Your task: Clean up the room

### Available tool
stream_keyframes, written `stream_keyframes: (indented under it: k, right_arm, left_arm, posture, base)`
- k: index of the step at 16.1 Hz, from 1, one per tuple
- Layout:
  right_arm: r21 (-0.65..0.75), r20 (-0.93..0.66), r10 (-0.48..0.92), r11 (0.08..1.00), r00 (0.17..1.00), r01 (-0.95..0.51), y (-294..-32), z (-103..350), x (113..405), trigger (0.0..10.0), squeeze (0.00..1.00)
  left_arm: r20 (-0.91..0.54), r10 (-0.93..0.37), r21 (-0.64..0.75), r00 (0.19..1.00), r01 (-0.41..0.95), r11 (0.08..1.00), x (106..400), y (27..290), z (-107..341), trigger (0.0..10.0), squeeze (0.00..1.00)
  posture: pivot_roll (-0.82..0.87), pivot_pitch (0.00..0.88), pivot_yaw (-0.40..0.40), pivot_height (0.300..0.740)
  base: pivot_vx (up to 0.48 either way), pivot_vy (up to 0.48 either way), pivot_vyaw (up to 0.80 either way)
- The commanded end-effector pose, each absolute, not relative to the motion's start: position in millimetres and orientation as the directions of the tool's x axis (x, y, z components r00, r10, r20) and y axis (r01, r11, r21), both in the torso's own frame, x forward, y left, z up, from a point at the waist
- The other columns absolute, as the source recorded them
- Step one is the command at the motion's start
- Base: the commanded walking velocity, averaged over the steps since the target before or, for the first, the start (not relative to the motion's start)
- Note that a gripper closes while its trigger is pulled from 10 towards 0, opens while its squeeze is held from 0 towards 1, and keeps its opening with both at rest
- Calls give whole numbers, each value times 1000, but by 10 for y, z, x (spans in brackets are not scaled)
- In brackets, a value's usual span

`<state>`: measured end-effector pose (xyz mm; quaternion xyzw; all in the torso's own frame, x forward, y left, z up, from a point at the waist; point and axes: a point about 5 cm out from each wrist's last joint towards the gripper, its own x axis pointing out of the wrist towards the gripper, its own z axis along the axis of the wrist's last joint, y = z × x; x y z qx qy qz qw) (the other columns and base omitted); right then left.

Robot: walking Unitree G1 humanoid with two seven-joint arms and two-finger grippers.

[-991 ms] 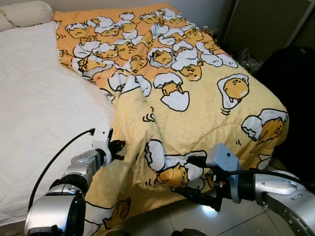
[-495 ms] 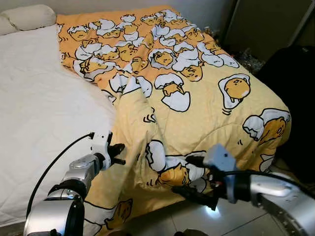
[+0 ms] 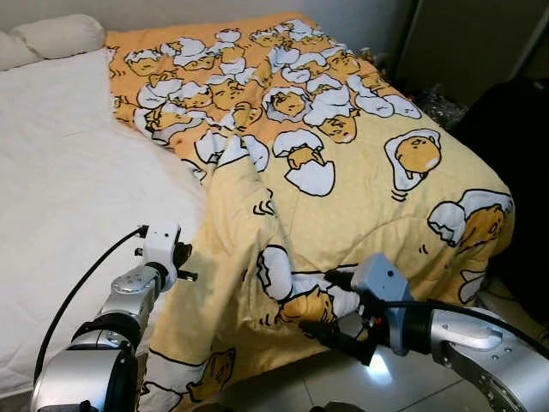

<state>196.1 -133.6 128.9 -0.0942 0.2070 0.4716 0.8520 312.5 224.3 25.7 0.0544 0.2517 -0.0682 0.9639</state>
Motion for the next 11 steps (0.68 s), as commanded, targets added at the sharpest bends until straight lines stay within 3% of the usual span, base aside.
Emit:
stream_keyframes:
  k: [1,11]
  right_arm:
    - [-10,-445,730,576,519,-818,-1399,1301,2002,10000,0]
    - [-25,-422,720,598,551,-801,-1426,1426,1944,10000,0]
  left_arm:
    - [-483,-75,73,872,126,989,3174,2248,303,10000,1000]
    - [-513,-51,43,857,85,995,3204,2295,329,10000,1000]
  posture:
    - [-278,65,52,740]
    - [-322,124,2,740]
  base:
    - [0,0,0]
    - [0,0,0]
